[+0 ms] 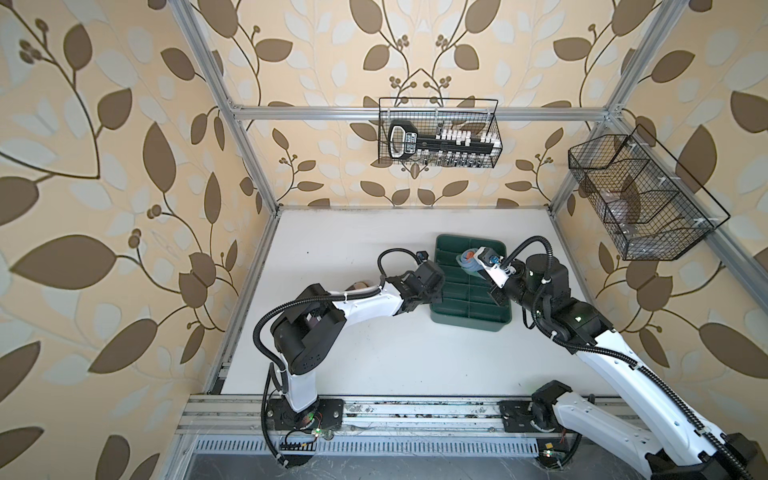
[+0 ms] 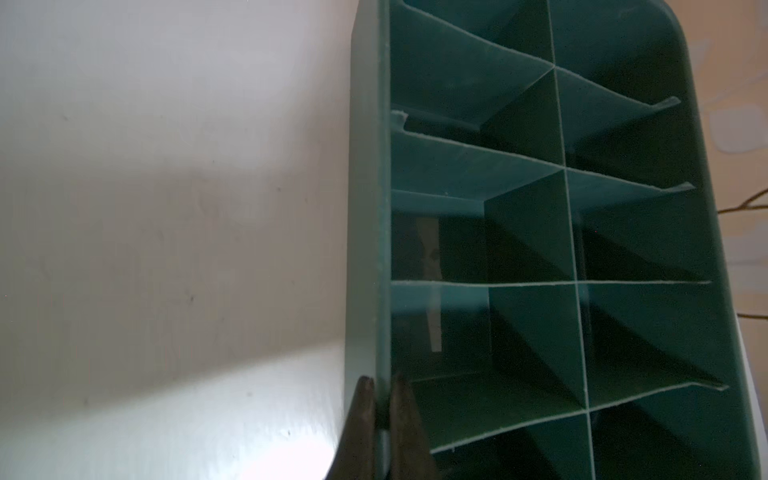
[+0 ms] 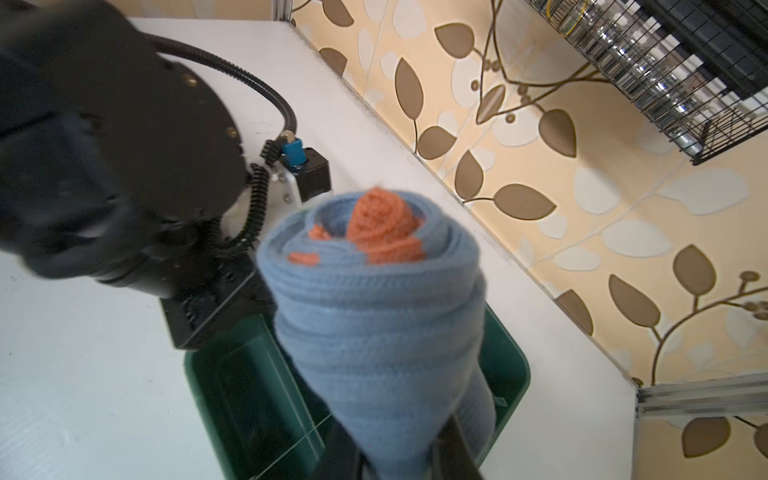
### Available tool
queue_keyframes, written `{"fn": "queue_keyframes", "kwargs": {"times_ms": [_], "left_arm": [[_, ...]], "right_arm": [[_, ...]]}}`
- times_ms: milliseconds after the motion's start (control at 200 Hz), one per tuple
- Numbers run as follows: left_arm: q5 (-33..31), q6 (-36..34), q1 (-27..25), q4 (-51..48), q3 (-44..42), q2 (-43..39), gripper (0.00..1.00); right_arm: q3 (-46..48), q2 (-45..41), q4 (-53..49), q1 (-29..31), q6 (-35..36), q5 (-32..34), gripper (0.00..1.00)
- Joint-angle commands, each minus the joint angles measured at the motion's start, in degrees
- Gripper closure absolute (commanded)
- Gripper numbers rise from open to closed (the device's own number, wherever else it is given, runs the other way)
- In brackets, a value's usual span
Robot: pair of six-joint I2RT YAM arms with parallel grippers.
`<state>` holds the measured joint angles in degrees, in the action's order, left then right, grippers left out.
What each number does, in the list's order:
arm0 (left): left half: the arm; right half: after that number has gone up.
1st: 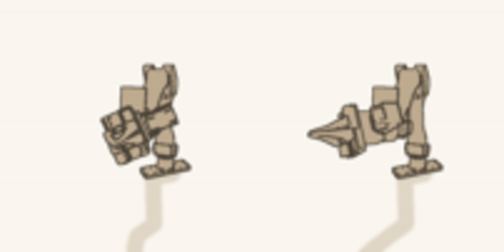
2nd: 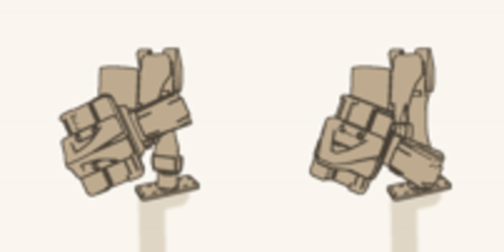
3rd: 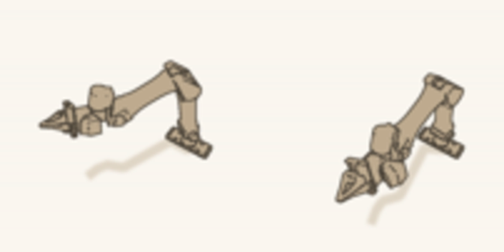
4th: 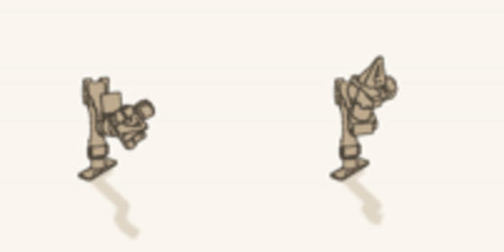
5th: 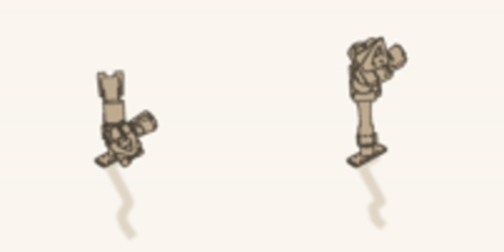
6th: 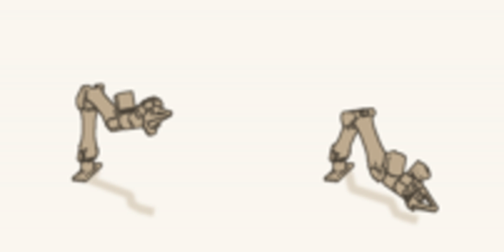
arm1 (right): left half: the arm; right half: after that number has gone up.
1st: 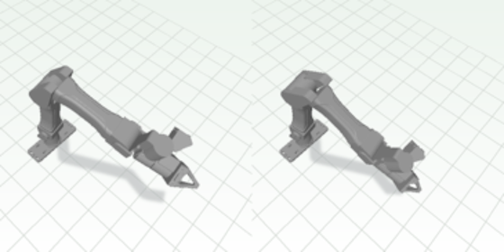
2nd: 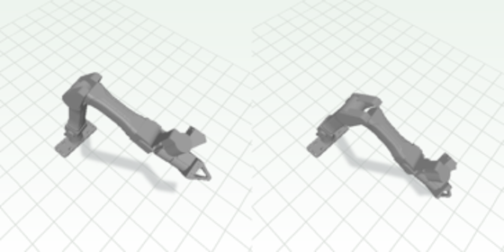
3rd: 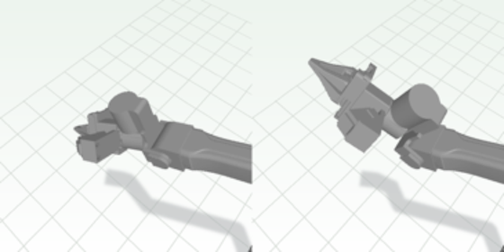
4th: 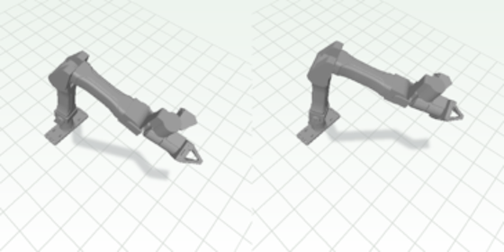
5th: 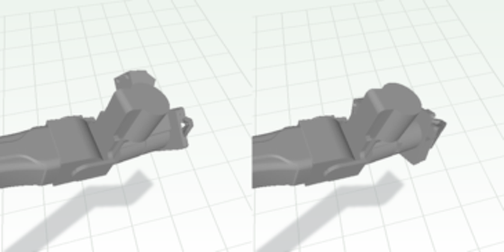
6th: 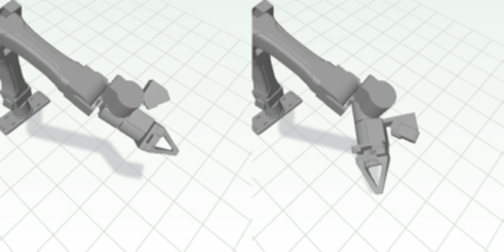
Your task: Roll the socks
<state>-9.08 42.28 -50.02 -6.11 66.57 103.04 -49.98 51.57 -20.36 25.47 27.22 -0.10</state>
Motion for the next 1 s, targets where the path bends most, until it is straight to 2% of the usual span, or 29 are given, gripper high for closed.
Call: {"fn": "queue_keyframes", "kwargs": {"times_ms": [0, 135, 300, 360, 460, 525, 655, 775, 1000], "left_arm": [[-5.0, 6.4, -2.6, 1.5, -2.0, -4.3, 1.00], [-3.6, 12.1, -4.1, 5.4, -4.4, -4.3, 1.00], [-1.4, 12.5, -6.3, 5.6, -1.5, -2.1, 1.00], [-1.6, 12.3, -6.7, 5.7, -1.6, -3.0, 0.87], [-3.1, 10.7, -7.0, 5.2, -2.6, -7.0, 0.60], [-4.3, 7.7, -7.0, 4.6, -3.6, -10.9, 0.48], [-5.9, -1.8, -7.0, -0.9, -4.2, -20.0, 0.38], [-9.4, -9.1, -7.0, -7.1, -7.1, -32.2, 0.31], [-19.7, -15.6, -7.0, -14.0, -16.0, -50.4, 0.19]], "right_arm": [[-0.5, 0.6, -1.5, -0.2, 4.5, 2.5, 1.00], [-1.0, 1.8, -3.2, -0.2, 5.7, 2.5, 1.00], [-4.7, 4.7, -8.5, -0.2, 7.9, 3.1, 1.00], [-5.8, 5.9, -9.9, -0.2, 9.0, 2.8, 1.00], [-7.0, 8.3, -11.7, -0.3, 12.7, 1.9, 1.00], [-7.8, 10.4, -12.5, -0.6, 15.3, 1.1, 1.00], [-10.1, 16.1, -14.3, -0.8, 20.6, 0.3, 1.00], [-12.4, 21.2, -15.0, -0.8, 25.8, 0.5, 1.00], [-16.9, 32.3, -18.8, 1.1, 32.1, 5.5, 1.00]]}}
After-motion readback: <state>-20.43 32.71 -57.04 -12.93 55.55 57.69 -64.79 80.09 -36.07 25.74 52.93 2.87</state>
